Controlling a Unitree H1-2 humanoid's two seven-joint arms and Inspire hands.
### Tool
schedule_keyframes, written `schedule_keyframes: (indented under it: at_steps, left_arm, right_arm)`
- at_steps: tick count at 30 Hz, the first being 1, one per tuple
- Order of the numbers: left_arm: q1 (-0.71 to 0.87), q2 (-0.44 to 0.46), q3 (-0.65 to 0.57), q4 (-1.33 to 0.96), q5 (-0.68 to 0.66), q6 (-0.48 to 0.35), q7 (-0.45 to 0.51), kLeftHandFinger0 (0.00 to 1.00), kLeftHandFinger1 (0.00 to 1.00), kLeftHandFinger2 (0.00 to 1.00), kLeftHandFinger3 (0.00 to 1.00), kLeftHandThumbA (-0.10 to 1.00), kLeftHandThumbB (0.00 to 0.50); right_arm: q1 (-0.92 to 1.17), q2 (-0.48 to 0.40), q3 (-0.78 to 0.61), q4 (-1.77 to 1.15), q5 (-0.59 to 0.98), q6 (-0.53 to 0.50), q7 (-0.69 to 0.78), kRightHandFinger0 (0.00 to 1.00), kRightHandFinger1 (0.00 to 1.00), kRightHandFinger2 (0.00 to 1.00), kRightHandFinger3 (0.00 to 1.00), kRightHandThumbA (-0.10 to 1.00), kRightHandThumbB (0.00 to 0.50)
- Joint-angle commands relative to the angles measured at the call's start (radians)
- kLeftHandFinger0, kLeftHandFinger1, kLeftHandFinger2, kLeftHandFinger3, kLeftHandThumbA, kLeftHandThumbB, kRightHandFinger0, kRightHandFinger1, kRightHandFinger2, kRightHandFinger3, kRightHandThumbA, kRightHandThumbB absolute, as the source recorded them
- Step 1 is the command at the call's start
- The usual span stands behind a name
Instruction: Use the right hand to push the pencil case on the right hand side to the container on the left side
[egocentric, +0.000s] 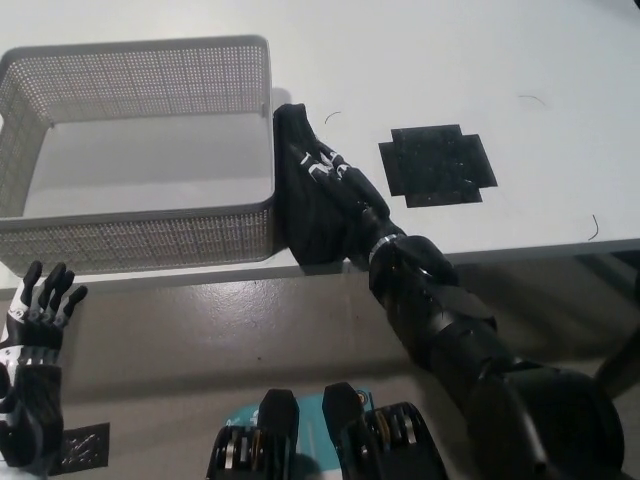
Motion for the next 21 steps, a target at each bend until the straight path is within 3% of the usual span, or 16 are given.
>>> schedule_keyframes:
  at_steps: [1,8,9,14,21]
  left_arm:
    - [-0.007,0.020,0.006,-0.034,0.000,-0.029,-0.015,1.00,1.00,1.00,1.00,1.00,0.389]
    - [-0.007,0.024,-0.003,-0.033,-0.005,-0.029,-0.014,1.00,1.00,1.00,1.00,1.00,0.389]
    - [-0.006,0.026,-0.002,-0.034,-0.004,-0.029,-0.012,1.00,1.00,1.00,1.00,1.00,0.391]
    - [-0.002,0.027,0.000,-0.032,-0.004,-0.029,-0.004,1.00,1.00,1.00,1.00,1.00,0.406]
    - [0.003,0.024,-0.016,-0.037,-0.009,-0.027,0.000,1.00,1.00,1.00,1.00,1.00,0.401]
  right_arm:
    - [-0.047,0.050,0.015,0.009,-0.016,0.034,0.005,1.00,1.00,1.00,1.00,1.00,0.404]
    - [-0.044,0.028,0.019,0.003,-0.020,0.003,-0.001,1.00,1.00,1.00,1.00,1.00,0.406]
    - [-0.045,0.016,0.017,-0.001,-0.020,-0.016,-0.007,1.00,1.00,1.00,1.00,1.00,0.384]
    - [-0.057,-0.058,0.003,-0.020,-0.010,-0.085,-0.016,1.00,1.00,1.00,1.00,1.00,0.371]
    - [-0.097,-0.176,-0.031,-0.063,0.023,-0.129,0.021,1.00,1.00,1.00,1.00,1.00,0.381]
